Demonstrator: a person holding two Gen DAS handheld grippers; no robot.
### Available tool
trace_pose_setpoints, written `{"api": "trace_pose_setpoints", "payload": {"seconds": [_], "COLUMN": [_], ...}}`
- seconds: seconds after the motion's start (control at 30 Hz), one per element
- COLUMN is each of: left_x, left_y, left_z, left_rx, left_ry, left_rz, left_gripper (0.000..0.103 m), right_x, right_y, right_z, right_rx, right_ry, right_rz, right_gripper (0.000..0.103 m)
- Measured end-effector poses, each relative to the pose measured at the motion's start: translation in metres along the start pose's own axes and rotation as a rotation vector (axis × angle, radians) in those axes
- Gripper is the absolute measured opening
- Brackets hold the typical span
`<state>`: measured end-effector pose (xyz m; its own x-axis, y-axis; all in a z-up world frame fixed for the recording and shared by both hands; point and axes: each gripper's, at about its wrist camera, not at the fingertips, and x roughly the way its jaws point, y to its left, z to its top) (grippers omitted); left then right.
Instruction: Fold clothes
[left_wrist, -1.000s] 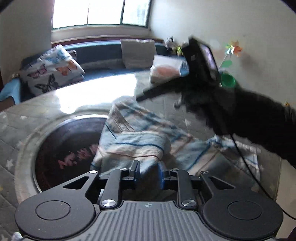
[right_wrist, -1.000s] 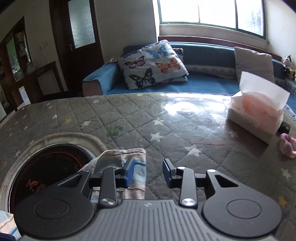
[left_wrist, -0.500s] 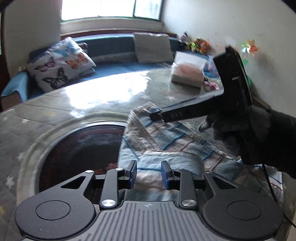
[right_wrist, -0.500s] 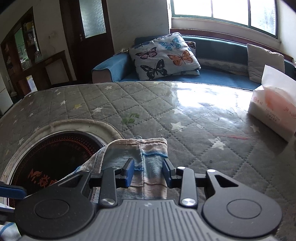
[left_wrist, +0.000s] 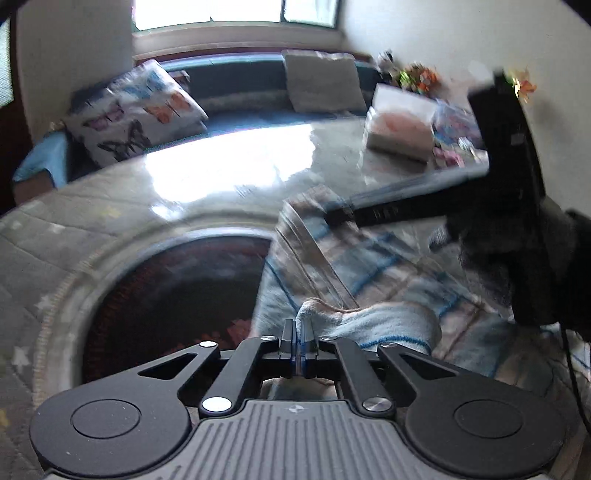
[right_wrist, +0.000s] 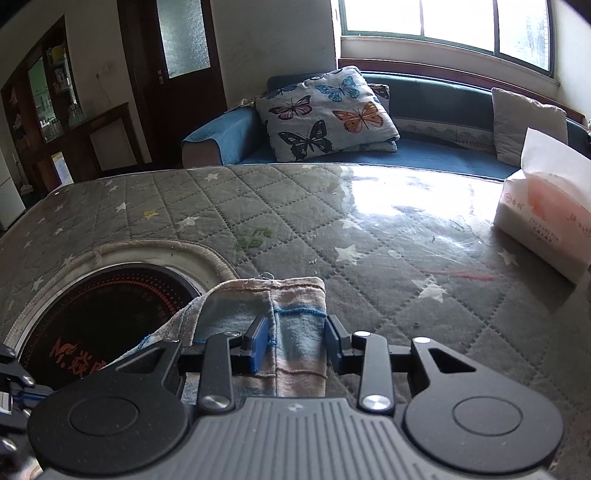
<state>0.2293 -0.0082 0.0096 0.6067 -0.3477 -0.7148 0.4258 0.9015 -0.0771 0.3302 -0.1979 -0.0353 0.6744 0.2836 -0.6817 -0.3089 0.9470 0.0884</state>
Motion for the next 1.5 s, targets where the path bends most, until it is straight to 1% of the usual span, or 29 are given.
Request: {"api": "trace_pose_setpoints", "payload": {"seconds": [0.1,0.23,0.27,0.33,0.4,0.5,0.6,0.7,0.73,0.77,0.87,0.93,1.03,1.1,1.17,1.2,1.23,1.27,1.3,1.37,1.43,1.47,1.5], "left_x": [-0.021,-0.043,-0.047,-0.054,-0.061,-0.064,-0.065,-0.058,-0.052,-0.045,-0.027,-0.028,-0.032,-0.021,-0.01,-0.008,-0.008,-0.009,-0.011,-0.013,-0.014,-0.011,-0.007], "left_y": [0.012,0.04,0.048,0.065,0.084,0.11,0.135,0.151,0.154,0.157,0.159,0.159,0.16,0.165,0.173,0.175,0.178,0.182,0.186,0.191,0.196,0.198,0.202], "left_z": [0.004,0.013,0.014,0.017,0.018,0.019,0.018,0.014,0.012,0.011,0.007,0.008,0.009,0.008,0.005,0.003,0.002,0.001,0.002,0.005,0.009,0.011,0.013], "left_rx": [-0.028,-0.091,-0.113,-0.152,-0.187,-0.224,-0.241,-0.248,-0.232,-0.214,-0.176,-0.171,-0.182,-0.185,-0.201,-0.221,-0.243,-0.264,-0.282,-0.304,-0.318,-0.321,-0.337], "left_ry": [-0.066,-0.135,-0.148,-0.172,-0.197,-0.207,-0.221,-0.214,-0.204,-0.194,-0.152,-0.178,-0.218,-0.167,-0.104,-0.079,-0.075,-0.073,-0.08,-0.095,-0.104,-0.096,-0.08], "left_rz": [0.06,0.184,0.215,0.286,0.37,0.463,0.549,0.572,0.59,0.608,0.63,0.631,0.633,0.641,0.638,0.629,0.617,0.605,0.596,0.587,0.567,0.549,0.534], "left_gripper": [0.002,0.002,0.002,0.002,0.001,0.001,0.001,0.001,0.001,0.001,0.001,0.001,0.001,0.003,0.006,0.007,0.007,0.013,0.026,0.043,0.044,0.049,0.051], "right_x": [0.001,0.004,0.004,0.004,-0.001,-0.009,-0.019,-0.022,-0.019,-0.015,0.002,0.006,0.0,0.006,0.016,0.019,0.018,0.018,0.017,0.016,0.017,0.019,0.022], "right_y": [0.0,0.003,0.005,0.007,0.008,0.009,-0.001,-0.013,-0.016,-0.02,-0.025,-0.025,-0.025,-0.024,-0.025,-0.026,-0.027,-0.028,-0.029,-0.033,-0.037,-0.039,-0.042], "right_z": [0.0,0.0,0.0,0.0,0.001,0.004,0.012,0.019,0.019,0.019,0.014,0.012,0.014,0.016,0.016,0.015,0.014,0.013,0.013,0.016,0.021,0.023,0.025], "right_rx": [0.0,-0.015,-0.02,-0.022,-0.029,-0.038,-0.023,0.001,0.009,0.015,0.005,0.004,0.027,0.017,0.012,0.015,0.021,0.027,0.037,0.055,0.069,0.08,0.092], "right_ry": [-0.004,-0.005,-0.006,-0.009,-0.025,-0.057,-0.104,-0.135,-0.133,-0.127,-0.078,-0.086,-0.139,-0.123,-0.072,-0.057,-0.054,-0.051,-0.051,-0.057,-0.055,-0.054,-0.052], "right_rz": [-0.004,-0.011,-0.012,-0.008,-0.022,-0.053,-0.101,-0.148,-0.159,-0.167,-0.176,-0.175,-0.163,-0.179,-0.179,-0.173,-0.164,-0.155,-0.143,-0.119,-0.098,-0.088,-0.081], "right_gripper": [0.033,0.033,0.031,0.007,0.005,0.005,0.004,0.004,0.004,0.004,0.004,0.004,0.004,0.006,0.007,0.01,0.015,0.017,0.022,0.023,0.024,0.024,0.024]}}
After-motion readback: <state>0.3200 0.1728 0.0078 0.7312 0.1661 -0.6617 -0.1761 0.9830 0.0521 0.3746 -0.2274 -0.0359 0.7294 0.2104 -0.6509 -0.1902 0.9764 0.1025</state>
